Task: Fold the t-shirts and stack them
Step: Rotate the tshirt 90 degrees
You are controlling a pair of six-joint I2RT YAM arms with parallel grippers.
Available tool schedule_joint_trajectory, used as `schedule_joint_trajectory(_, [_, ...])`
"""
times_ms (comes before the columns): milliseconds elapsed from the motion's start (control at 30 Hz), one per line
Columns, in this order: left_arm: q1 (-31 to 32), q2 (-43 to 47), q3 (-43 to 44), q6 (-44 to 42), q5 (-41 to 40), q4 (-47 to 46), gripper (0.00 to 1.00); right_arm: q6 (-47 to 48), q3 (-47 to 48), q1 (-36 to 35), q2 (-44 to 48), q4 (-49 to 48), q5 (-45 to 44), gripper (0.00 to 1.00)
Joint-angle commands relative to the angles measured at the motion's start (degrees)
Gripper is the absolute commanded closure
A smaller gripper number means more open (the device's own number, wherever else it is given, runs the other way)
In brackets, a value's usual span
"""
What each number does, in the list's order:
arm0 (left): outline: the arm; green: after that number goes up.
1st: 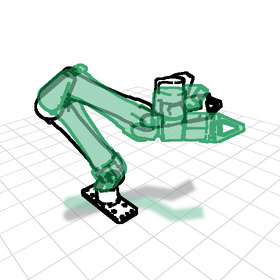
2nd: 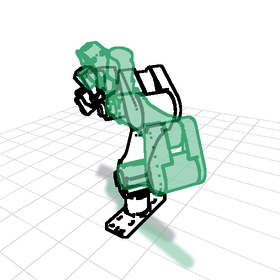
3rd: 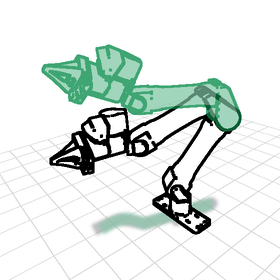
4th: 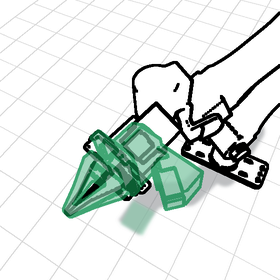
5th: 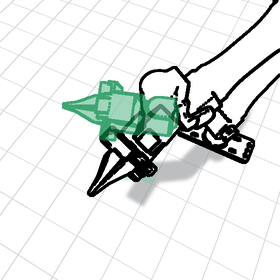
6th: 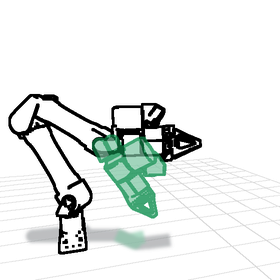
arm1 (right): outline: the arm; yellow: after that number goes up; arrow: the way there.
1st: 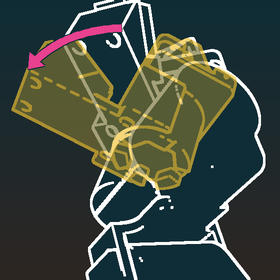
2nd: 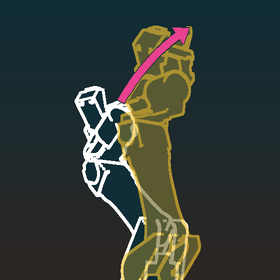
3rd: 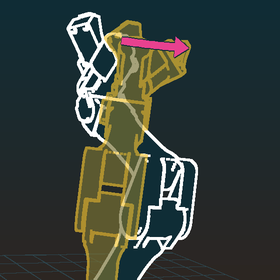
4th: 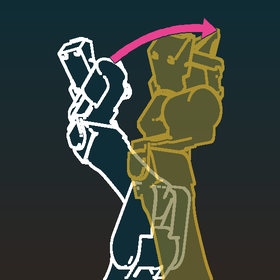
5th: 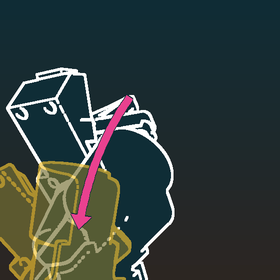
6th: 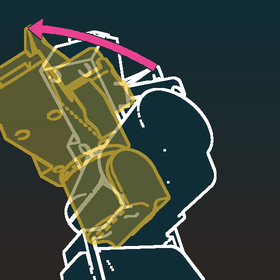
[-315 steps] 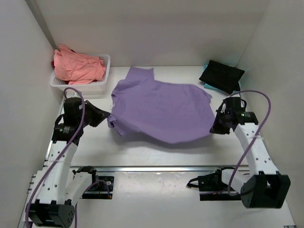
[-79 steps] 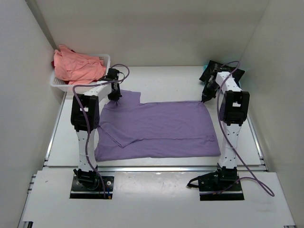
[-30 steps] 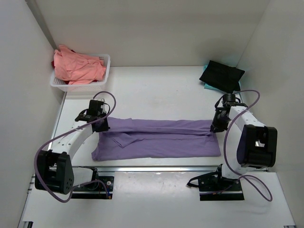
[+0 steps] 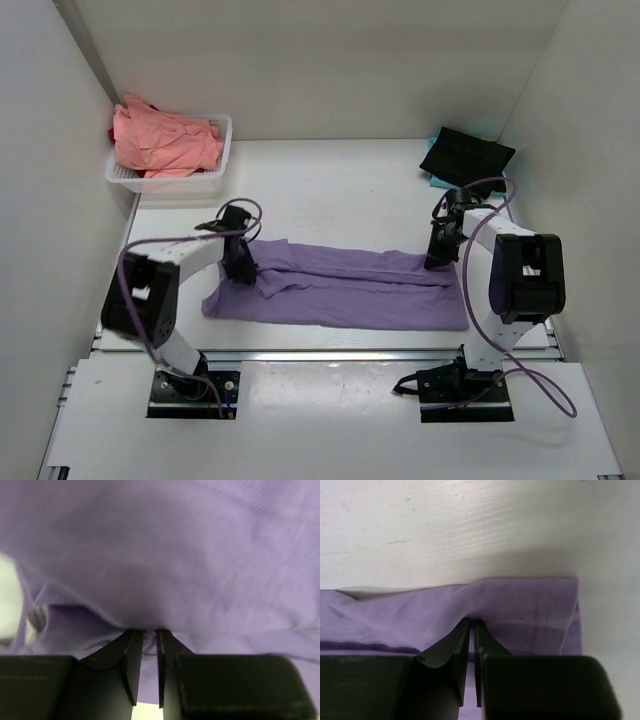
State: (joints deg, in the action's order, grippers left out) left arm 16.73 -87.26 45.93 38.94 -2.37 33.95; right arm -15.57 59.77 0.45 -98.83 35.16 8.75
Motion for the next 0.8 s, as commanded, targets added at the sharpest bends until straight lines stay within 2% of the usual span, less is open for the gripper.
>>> schedule_joint_trajectory(0, [1.81, -11.39, 9.75, 1.67, 2.36, -3.11, 0.73, -2.7, 0.79, 0.25, -0.83, 1.31, 0.13, 0.94])
schedule_joint_trajectory(33, [2.16, -16.4, 12.31, 1.15, 2.11, -2.32, 0.72, -3.58, 1.05, 0.95, -1.19, 1.93, -0.57, 0.94])
schedule_joint_trajectory(133, [2.78, -27.65, 30.99, -0.43, 3.16, 1.8, 0.76, -6.22, 0.97, 2.01, -1.54, 5.26, -1.72, 0.99])
schedule_joint_trajectory(167, [2.78, -31.79, 34.71, -1.14, 3.42, 4.17, 0.76, -7.44, 0.79, 2.45, -1.02, 5.62, -2.07, 1.0])
schedule_joint_trajectory(233, [2.52, -38.04, 49.27, -1.85, 4.48, 7.96, 0.76, -9.29, 0.18, 2.54, -0.05, 6.76, -1.55, 1.0])
schedule_joint_trajectory(267, [2.08, -42.16, 53.17, -2.72, 4.31, 10.67, 0.76, -10.69, 0.0, 2.45, 0.91, 7.46, -1.55, 1.0])
schedule_joint_trajectory(367, [1.11, -54.54, 81.57, -4.83, 4.57, 20.41, 0.79, -15.43, -2.02, 2.45, 4.15, 7.29, 0.55, 1.0])
schedule_joint_trajectory(400, [0.76, -60.68, 87.25, -5.27, 5.44, 24.71, 0.81, -17.98, -3.68, 1.93, 5.65, 6.95, 1.17, 1.0])
schedule_joint_trajectory(467, [-0.29, -70.09, 110.23, -4.05, 8.51, 30.0, 0.86, -22.36, -7.72, 1.67, 8.02, 4.15, 3.89, 1.0])
schedule_joint_trajectory(500, [-1.08, -73.8, 113.38, -1.87, 9.57, 30.73, 0.87, -25.79, -8.87, 0.53, 9.17, 3.7, 5.03, 1.0])
schedule_joint_trajectory(533, [-1.78, -74.62, 112.98, -1.24, 11.93, 28.3, 0.89, -29.22, -11.05, -0.18, 10.48, 1.52, 6.44, 1.0])
schedule_joint_trajectory(567, [-2.23, -73.41, 106.8, -0.36, 13.26, 26.1, 0.89, -30.73, -12.29, -1.84, 11.11, -0.07, 7.06, 1.0])
schedule_joint_trajectory(633, [-2.14, -69.54, 96.25, -0.44, 14.94, 15.14, 0.9, -35.56, -13.7, -5.53, 12.6, -1.92, 7.33, 1.0])
schedule_joint_trajectory(667, [-1.71, -67.97, 94.27, 0.34, 14.24, 13.61, 0.9, -36.62, -14.84, -8.07, 12.78, -2.89, 6.81, 1.0])
schedule_joint_trajectory(700, [-1.44, -68.47, 94.6, 0.87, 14.41, 11.33, 0.9, -37.94, -15.2, -10.97, 13.13, -3.86, 7.06, 1.0])
schedule_joint_trajectory(767, [-1.35, -72.15, 102.21, 2.71, 17.91, 9.91, 0.92, -40.76, -18.35, -13.79, 14.0, -5.61, 7.59, 1.0])
